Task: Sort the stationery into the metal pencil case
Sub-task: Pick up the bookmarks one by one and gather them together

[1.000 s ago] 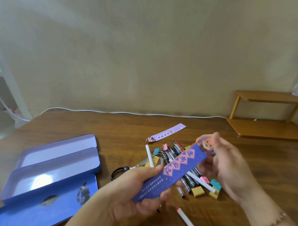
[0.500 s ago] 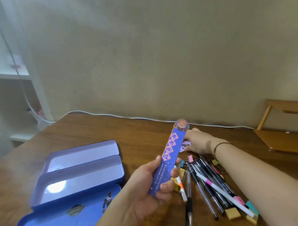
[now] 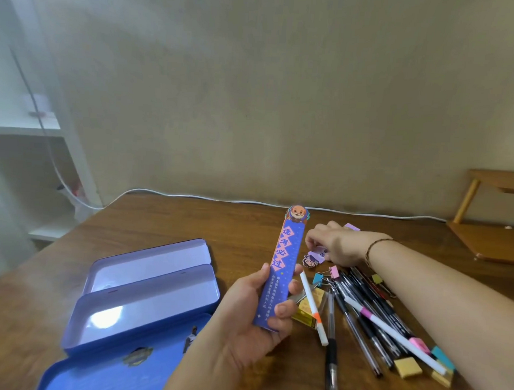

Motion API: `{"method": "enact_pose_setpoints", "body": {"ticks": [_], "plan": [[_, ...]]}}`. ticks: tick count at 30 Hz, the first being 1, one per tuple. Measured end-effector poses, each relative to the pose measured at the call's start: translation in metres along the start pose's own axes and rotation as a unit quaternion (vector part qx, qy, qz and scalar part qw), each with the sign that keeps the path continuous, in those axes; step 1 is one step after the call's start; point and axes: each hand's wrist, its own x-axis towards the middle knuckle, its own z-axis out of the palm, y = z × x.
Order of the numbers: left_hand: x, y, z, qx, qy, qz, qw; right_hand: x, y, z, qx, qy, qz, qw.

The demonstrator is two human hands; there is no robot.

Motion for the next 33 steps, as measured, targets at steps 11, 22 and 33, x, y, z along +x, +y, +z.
{"method": "enact_pose_setpoints", "body": {"ticks": [11,22,33], "plan": [[0.0,-0.003,0.002,0.015,0.024,0.005,1.0,-0.051,-0.003,-0.038,0.084,0.434,0.074,0.894],[-0.007,-0.032,0.029,0.211,0.035,-0.02,0.977,-0.181,-0.047,-0.011,0.671,0.423,0.036,0.607],[-0.014,-0.048,0.034,0.314,0.007,-0.064,0.947,-0.182,-0.063,0.047,0.585,0.479,0.104,0.646]]}}
